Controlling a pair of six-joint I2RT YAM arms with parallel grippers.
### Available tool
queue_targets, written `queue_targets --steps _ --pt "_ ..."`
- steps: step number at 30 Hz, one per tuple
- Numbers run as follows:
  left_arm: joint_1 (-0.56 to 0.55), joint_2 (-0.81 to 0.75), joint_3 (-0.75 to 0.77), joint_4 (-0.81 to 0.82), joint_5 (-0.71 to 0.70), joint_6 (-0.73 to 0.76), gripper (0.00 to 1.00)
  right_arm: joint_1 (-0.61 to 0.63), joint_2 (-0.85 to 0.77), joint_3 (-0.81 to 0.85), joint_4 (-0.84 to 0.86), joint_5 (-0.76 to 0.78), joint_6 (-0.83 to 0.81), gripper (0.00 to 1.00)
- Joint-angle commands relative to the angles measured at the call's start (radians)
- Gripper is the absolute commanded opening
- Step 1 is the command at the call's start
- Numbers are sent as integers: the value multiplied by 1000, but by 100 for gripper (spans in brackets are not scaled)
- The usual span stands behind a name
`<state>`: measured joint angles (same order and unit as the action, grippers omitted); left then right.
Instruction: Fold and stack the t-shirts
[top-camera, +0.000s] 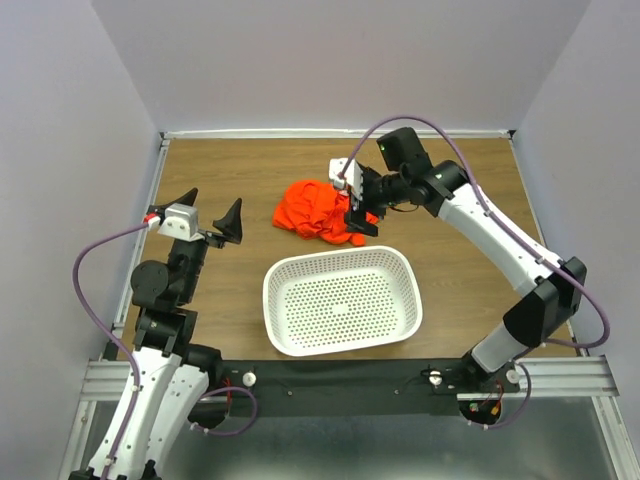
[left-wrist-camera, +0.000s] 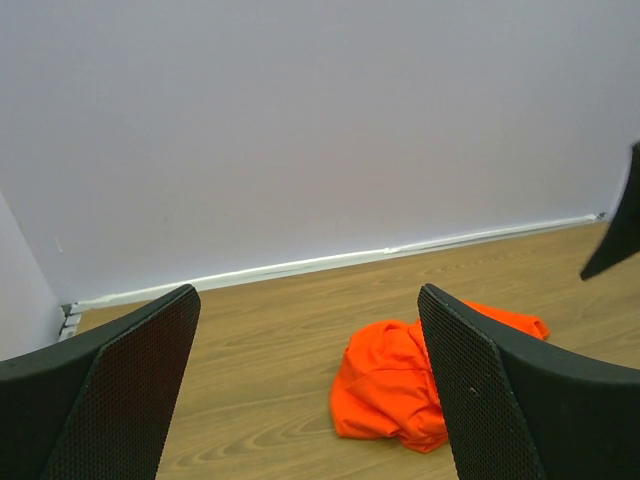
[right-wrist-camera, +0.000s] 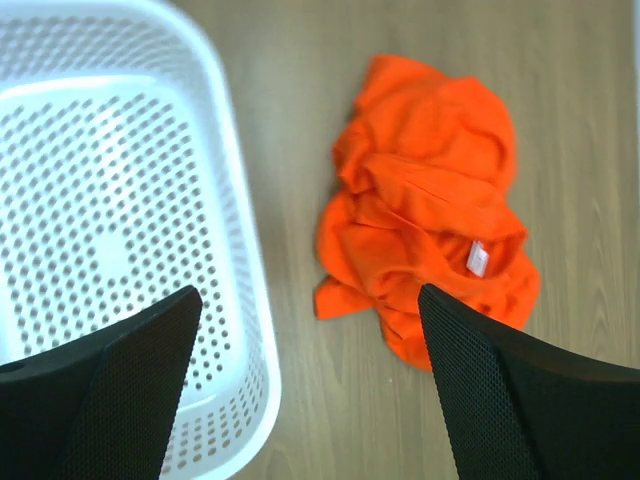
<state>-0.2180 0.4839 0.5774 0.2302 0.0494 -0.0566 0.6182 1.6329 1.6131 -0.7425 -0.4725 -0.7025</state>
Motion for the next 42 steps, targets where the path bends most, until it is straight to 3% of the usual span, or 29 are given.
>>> queue_targets --steps 1,9,14,17,18,19,23,25,28,31,36,38,42 --pt "-3 -15 6 29 44 -9 98 12 50 -48 -353 -200 -440 94" --pt "-3 -25 -1 29 27 -3 98 34 323 122 -363 -166 -460 87" --pt "-3 -21 2 29 36 -3 98 77 400 84 -348 -129 -424 77" --pt "-3 -24 2 29 38 -3 98 103 406 25 -331 -118 -411 56" --pt "-3 -27 1 29 38 -3 98 106 401 13 -315 -118 -398 36" --pt "-4 -30 1 29 37 -3 98 104 386 5 -305 -115 -388 28" --pt "-3 -37 1 29 33 -3 98 104 331 42 -291 -80 -272 1" --pt "-4 -42 1 29 33 -2 98 88 291 60 -304 -90 -241 1" --pt "-4 -50 -2 29 30 -2 98 0 167 82 -305 -143 -181 1" --pt "-4 -56 -2 31 35 -3 98 -173 91 113 -276 -82 -89 1" --pt "-4 -70 -1 31 46 -8 98 -629 38 76 -88 -46 115 1" --pt "-6 -74 -1 35 49 -11 98 -760 31 15 1 38 168 1" --pt "-6 -77 -4 37 63 -14 98 -845 77 -7 205 313 380 0"
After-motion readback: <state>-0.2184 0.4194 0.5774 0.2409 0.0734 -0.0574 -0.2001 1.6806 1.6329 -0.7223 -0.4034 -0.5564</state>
